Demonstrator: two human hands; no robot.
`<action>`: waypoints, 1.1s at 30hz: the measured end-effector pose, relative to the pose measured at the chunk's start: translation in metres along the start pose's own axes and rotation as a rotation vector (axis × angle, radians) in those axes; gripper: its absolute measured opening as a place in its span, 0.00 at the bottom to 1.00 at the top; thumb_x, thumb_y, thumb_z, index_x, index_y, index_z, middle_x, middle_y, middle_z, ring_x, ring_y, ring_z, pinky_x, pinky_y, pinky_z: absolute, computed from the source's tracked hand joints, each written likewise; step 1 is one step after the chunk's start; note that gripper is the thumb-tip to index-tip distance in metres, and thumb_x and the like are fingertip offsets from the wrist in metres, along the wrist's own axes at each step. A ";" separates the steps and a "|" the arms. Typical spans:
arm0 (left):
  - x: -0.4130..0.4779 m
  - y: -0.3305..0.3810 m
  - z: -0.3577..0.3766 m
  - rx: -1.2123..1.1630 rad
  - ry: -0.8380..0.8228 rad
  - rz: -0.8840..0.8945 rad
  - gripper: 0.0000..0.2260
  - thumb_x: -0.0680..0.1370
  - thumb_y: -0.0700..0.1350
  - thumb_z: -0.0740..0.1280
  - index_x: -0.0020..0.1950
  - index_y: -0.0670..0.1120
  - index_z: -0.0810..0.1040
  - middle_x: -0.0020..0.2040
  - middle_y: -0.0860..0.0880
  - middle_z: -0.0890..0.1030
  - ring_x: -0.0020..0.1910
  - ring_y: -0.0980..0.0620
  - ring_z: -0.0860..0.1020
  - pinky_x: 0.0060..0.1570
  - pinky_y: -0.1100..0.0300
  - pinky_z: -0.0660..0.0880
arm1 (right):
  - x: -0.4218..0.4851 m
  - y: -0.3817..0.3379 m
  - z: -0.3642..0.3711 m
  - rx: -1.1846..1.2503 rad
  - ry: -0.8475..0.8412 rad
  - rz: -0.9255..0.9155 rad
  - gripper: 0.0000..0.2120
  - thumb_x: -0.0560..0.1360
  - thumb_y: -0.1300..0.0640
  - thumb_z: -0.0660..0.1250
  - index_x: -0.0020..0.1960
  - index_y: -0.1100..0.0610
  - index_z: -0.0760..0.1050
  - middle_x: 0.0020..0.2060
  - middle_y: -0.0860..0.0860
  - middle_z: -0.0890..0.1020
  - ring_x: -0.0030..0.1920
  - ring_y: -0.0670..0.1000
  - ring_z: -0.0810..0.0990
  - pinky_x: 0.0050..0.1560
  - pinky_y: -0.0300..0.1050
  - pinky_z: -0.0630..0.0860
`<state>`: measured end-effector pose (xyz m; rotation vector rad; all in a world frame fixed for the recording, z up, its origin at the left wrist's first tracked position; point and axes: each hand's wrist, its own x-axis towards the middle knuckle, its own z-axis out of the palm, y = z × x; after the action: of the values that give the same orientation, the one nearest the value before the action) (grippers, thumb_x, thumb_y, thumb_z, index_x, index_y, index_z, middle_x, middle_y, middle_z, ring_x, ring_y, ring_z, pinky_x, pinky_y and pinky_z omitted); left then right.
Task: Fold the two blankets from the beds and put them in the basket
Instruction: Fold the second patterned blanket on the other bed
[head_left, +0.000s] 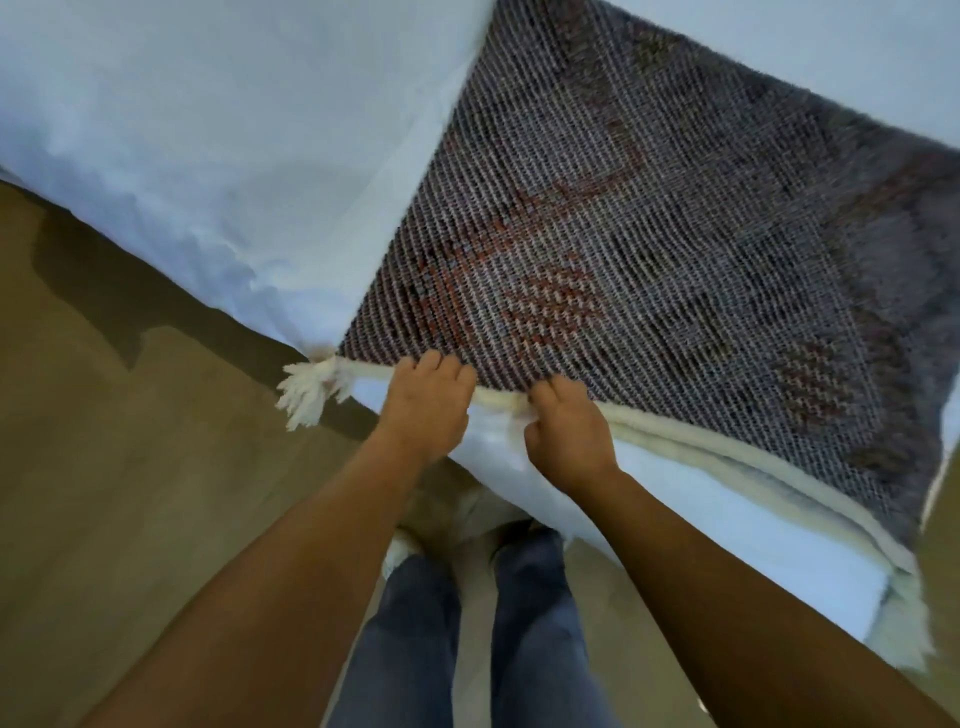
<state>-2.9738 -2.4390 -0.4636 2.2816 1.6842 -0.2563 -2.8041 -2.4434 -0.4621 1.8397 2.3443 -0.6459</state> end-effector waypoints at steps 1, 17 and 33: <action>0.006 0.015 -0.002 -0.012 0.021 0.049 0.11 0.75 0.41 0.56 0.56 0.43 0.71 0.54 0.44 0.75 0.53 0.44 0.71 0.48 0.53 0.64 | -0.007 0.016 -0.004 -0.017 0.020 0.036 0.10 0.69 0.66 0.62 0.50 0.63 0.74 0.48 0.60 0.76 0.48 0.60 0.73 0.47 0.50 0.69; 0.060 0.135 0.006 0.084 -0.109 0.193 0.12 0.78 0.45 0.54 0.59 0.45 0.71 0.58 0.47 0.72 0.56 0.45 0.69 0.49 0.52 0.67 | -0.046 0.165 -0.032 -0.084 -0.121 0.195 0.08 0.71 0.58 0.61 0.44 0.62 0.76 0.45 0.59 0.80 0.46 0.61 0.78 0.40 0.46 0.69; 0.115 0.257 -0.013 0.114 -0.181 0.527 0.22 0.76 0.57 0.59 0.67 0.48 0.65 0.64 0.47 0.68 0.61 0.46 0.67 0.57 0.52 0.65 | -0.116 0.296 -0.039 0.393 0.395 0.928 0.18 0.71 0.58 0.66 0.58 0.66 0.71 0.55 0.65 0.72 0.58 0.63 0.69 0.58 0.53 0.65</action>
<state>-2.6946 -2.4008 -0.4540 2.5920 0.9581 -0.4292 -2.4857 -2.4791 -0.4686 3.0900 1.2340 -0.6537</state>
